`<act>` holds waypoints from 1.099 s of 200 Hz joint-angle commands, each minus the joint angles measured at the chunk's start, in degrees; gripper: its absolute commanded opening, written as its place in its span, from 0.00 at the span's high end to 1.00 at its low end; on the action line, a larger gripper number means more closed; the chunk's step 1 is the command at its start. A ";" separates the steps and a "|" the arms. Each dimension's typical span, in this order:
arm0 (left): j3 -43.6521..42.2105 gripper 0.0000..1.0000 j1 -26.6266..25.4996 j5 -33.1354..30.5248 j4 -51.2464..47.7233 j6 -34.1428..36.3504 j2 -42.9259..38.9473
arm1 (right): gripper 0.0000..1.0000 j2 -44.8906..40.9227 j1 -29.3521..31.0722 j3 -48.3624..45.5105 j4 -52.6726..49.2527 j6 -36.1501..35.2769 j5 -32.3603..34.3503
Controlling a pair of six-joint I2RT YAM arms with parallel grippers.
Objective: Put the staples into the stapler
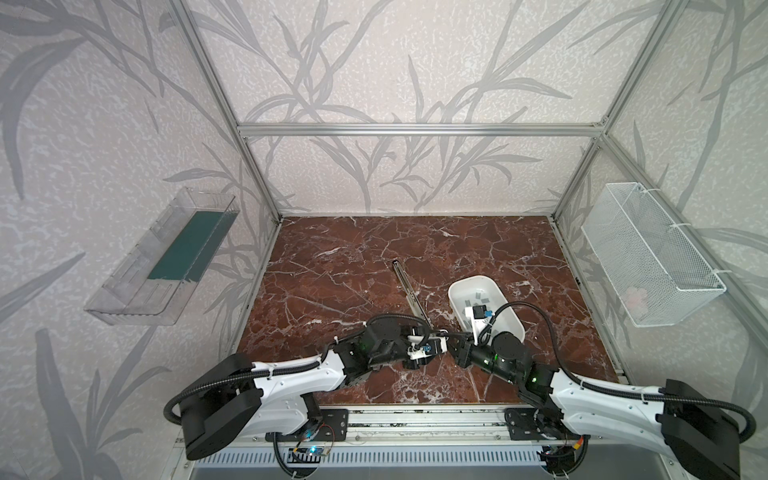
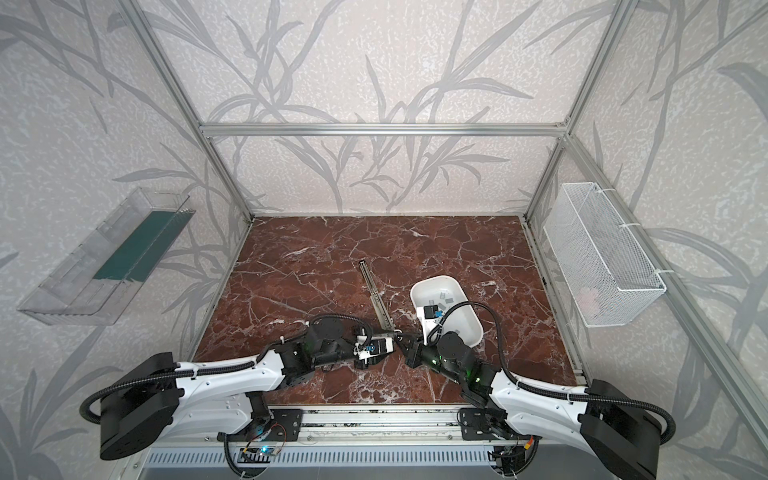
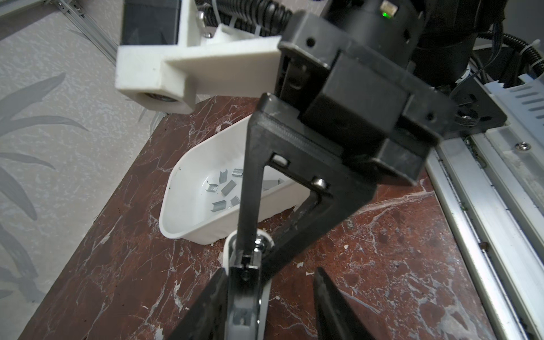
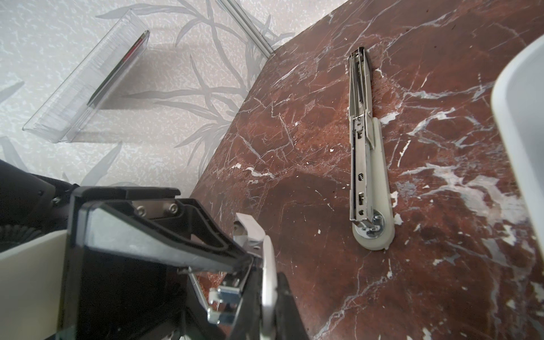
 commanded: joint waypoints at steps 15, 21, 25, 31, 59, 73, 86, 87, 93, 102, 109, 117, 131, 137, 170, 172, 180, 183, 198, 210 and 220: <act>1.24 0.59 -0.16 -2.13 1.65 3.63 2.52 | 1.00 1.07 0.63 2.33 4.60 -0.17 -0.80; 1.24 0.60 -0.16 -3.08 1.89 3.96 2.89 | 1.00 1.01 0.70 2.27 4.60 -0.26 -0.67; 1.24 0.62 -0.16 -3.66 2.07 4.13 3.07 | 1.00 0.99 0.70 2.28 4.62 -0.31 -0.59; 1.24 0.63 -0.16 -4.48 2.32 4.33 3.47 | 1.00 0.99 0.72 2.28 4.58 -0.27 -0.54; 1.15 0.63 -0.11 -5.97 1.92 5.80 4.21 | 1.00 1.24 0.83 2.70 4.60 0.10 -1.76; 1.16 0.63 -0.07 -7.32 2.13 6.53 4.42 | 1.00 1.57 1.03 2.64 4.56 0.11 -1.86; 1.39 0.66 -0.07 -8.24 1.64 7.18 4.50 | 1.00 1.99 1.26 2.81 4.62 0.30 -1.97; 1.36 0.66 -0.03 -8.25 1.56 7.20 4.45 | 1.00 1.97 1.25 2.85 4.58 0.32 -1.96; 1.42 0.68 -0.07 -8.44 0.98 7.57 4.40 | 1.00 2.17 1.40 2.98 4.62 0.47 -2.09; 1.35 0.73 0.02 -8.64 0.14 8.65 4.20 | 1.00 2.30 1.39 3.14 4.59 0.53 -2.21; 1.25 0.76 0.10 -8.88 -0.27 9.64 4.15 | 1.00 2.15 1.35 3.16 4.58 0.28 -2.05; 1.08 0.78 0.28 -9.37 -0.41 10.73 4.10 | 0.98 1.92 1.42 3.16 4.51 0.02 -1.63; 1.06 0.83 0.52 -10.28 -1.03 11.91 3.86 | 0.96 1.01 1.38 3.34 2.95 -0.48 -0.92; 1.07 0.84 0.75 -10.41 -1.49 12.17 3.74 | 0.96 0.45 1.39 3.44 2.04 -0.62 -0.73; 1.07 0.87 2.27 -8.64 -3.34 14.04 3.20 | 0.92 -3.67 1.38 2.57 -1.24 -1.56 0.71; 1.07 0.87 2.36 -8.45 -3.35 14.13 3.25 | 0.91 -3.91 1.35 2.55 -1.46 -1.63 0.76; 1.20 0.87 2.79 -7.98 -3.50 14.29 3.32 | 0.86 -5.35 1.28 2.54 -3.09 -1.84 1.15; 1.30 0.87 3.01 -7.76 -3.69 14.33 3.28 | 0.84 -5.98 1.28 2.54 -3.66 -1.94 1.33; 1.96 0.87 4.15 -7.06 -4.98 14.55 3.46 | 0.74 -9.58 1.33 2.49 -7.64 -2.82 2.44; 2.84 0.87 5.29 -7.03 -6.48 14.66 3.63 | 0.70 -12.92 1.26 2.13 -10.71 -3.55 3.90; 3.71 0.87 6.55 -6.72 -7.89 14.93 3.65 | 0.67 -15.95 1.29 1.50 -12.88 -3.86 5.56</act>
